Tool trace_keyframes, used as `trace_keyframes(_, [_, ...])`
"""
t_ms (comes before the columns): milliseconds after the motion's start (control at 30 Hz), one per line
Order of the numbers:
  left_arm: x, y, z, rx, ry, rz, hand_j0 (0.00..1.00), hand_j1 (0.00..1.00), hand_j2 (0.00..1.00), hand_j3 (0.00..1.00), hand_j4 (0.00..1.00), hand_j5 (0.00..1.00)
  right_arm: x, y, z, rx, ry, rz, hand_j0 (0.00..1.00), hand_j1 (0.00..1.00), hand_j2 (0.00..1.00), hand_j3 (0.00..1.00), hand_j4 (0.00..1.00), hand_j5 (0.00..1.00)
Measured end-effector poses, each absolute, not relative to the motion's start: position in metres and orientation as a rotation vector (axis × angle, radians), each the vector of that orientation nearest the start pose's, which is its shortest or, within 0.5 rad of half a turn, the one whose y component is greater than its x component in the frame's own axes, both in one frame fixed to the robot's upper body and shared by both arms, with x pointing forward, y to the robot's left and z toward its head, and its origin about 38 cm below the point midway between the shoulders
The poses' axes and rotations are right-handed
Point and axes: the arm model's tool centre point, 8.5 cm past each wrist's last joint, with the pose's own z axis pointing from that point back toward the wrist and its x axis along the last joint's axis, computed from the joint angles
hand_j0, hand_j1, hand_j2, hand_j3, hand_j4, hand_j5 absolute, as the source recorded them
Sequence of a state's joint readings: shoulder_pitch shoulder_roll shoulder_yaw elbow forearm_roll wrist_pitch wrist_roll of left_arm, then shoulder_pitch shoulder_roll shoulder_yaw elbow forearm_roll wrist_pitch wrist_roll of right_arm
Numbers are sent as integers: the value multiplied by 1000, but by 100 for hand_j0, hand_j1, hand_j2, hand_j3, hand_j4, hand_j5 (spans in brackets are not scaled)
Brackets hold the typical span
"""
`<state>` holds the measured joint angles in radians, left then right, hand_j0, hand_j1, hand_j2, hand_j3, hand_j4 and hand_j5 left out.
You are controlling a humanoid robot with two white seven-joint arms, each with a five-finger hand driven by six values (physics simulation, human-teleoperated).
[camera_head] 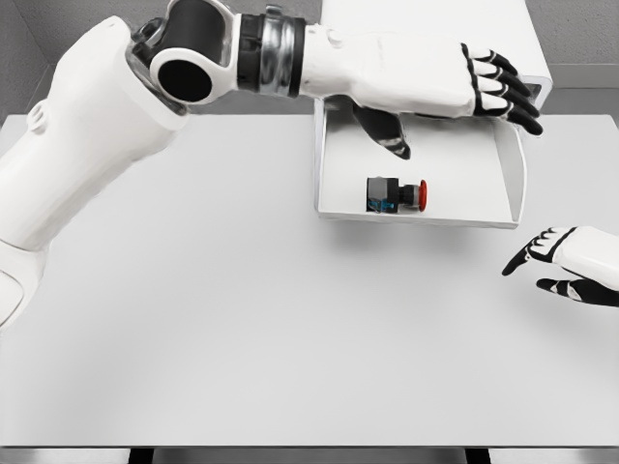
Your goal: Slide open multi-storey tabletop storage cabinets and put open load switch and slide close multi-storey tabletop storage cabinets
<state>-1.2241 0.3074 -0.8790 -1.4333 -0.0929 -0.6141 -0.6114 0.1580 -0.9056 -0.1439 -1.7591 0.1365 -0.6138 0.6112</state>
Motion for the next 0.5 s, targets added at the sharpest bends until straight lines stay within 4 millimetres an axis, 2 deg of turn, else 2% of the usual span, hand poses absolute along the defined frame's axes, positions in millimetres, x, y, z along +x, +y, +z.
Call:
trace_keyframes(67, [427,92,415,36,2215,2295,100,100,100,100,100,100,307,-395,213,-320,-1491,1749,62,62,62,62,62,62])
trace_keyframes(100, [429,126,413,19,2266,2329,100,100,100,100,100,100,308,-395,215,-322,-1494,1751,62,62,62,62,62,62])
trace_keyframes(167, [432,200,374,10,2380,2481,100,100,100,100,100,100,316,-389,224,-337,-1522,1768,62,62,62,62,62,62])
trace_keyframes(200, [431,232,366,-31,2420,2541,100,100,100,100,100,100,316,-386,221,-322,-1518,1776,62,62,62,62,62,62])
trace_keyframes(267, [426,281,335,-43,2492,2676,100,100,100,100,100,100,316,-383,218,-304,-1513,1786,62,62,62,62,62,62])
trace_keyframes(300, [423,298,319,-23,2534,2729,100,100,100,100,100,100,318,-381,220,-306,-1517,1794,62,62,62,62,62,62])
trace_keyframes(367, [412,316,270,73,2555,2857,100,100,100,100,100,100,320,-377,219,-293,-1513,1812,62,62,62,62,62,62])
trace_keyframes(400, [404,321,244,152,2579,2906,100,100,100,100,100,100,321,-375,219,-288,-1514,1818,62,62,62,62,62,62])
trace_keyframes(467, [395,319,214,218,2593,2939,100,100,100,100,100,100,321,-372,216,-273,-1512,1824,62,62,62,62,62,62])
trace_keyframes(500, [392,320,207,206,2592,2948,100,100,100,100,100,100,323,-371,218,-276,-1518,1828,62,62,62,62,62,62])
